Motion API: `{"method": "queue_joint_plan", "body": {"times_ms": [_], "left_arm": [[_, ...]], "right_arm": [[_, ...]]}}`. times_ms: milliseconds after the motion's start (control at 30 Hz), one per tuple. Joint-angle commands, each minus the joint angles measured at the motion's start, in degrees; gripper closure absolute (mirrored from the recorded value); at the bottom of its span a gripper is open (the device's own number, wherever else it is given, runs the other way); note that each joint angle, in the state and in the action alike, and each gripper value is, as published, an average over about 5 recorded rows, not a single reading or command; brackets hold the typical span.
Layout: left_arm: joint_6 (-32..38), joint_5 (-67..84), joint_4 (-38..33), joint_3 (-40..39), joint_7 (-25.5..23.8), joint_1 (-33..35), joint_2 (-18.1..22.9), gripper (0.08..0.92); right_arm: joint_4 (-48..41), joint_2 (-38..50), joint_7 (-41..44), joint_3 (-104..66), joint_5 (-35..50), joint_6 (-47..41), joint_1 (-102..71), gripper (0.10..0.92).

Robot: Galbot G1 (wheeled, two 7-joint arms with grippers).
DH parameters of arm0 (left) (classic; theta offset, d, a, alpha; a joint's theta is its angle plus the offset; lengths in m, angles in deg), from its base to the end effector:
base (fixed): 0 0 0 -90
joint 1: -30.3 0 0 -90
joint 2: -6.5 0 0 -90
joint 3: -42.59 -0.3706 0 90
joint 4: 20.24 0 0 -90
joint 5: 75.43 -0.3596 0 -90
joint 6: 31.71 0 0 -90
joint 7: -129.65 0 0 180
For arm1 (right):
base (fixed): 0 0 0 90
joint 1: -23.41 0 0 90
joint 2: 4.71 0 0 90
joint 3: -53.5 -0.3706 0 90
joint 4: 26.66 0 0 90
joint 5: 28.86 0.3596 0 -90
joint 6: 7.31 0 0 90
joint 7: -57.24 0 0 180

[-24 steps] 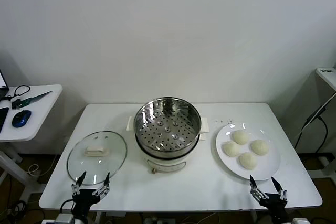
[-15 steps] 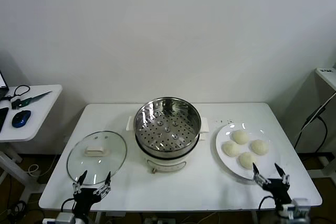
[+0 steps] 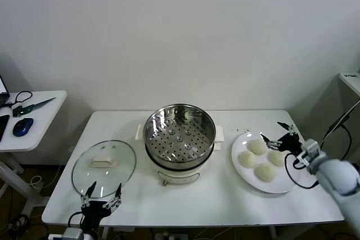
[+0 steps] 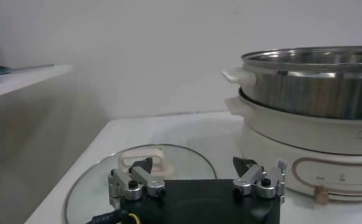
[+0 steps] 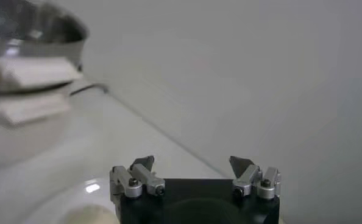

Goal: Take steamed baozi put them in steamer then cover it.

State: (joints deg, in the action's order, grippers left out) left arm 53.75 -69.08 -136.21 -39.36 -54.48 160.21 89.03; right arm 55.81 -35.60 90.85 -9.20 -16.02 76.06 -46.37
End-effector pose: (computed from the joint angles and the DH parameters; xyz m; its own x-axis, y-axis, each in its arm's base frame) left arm 0.1137 0.0726 -0.3630 -0.9518 -0.0012 0.3068 0.0180 0.9980 0.0598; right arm 0.4199 -0.2745 -0.2234 -0.7196 -0.3818 0.5799 -0.6866 0.5155 -0.5126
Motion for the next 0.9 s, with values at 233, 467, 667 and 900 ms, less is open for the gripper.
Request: {"method": "queue_joint_plan", "body": {"times_ms": [233, 467, 667, 900], "left_arm": [[0.5, -0.92, 0.86, -0.13, -0.17, -0.15, 0.64, 0.177], [0.64, -1.03, 1.35, -0.09, -0.31, -0.39, 0.66, 0.177], [1.11, -1.17, 1.68, 0.24, -0.31, -0.11, 0.73, 0.177], [1.86, -2.05, 2.81, -0.07, -0.25, -0.04, 0.88, 0.177]], "right_arm": [[-23.76, 0.58, 34.32, 64.21, -8.98, 10.19, 62.17, 0.203], [-28.83, -8.48, 33.75, 72.63, -4.66, 6.74, 63.77, 0.203], [-32.42, -13.71, 31.73, 69.62, -3.33, 4.44, 58.01, 0.203], [-36.43, -18.5, 29.64, 64.45, -4.81, 3.54, 50.99, 0.203]]}}
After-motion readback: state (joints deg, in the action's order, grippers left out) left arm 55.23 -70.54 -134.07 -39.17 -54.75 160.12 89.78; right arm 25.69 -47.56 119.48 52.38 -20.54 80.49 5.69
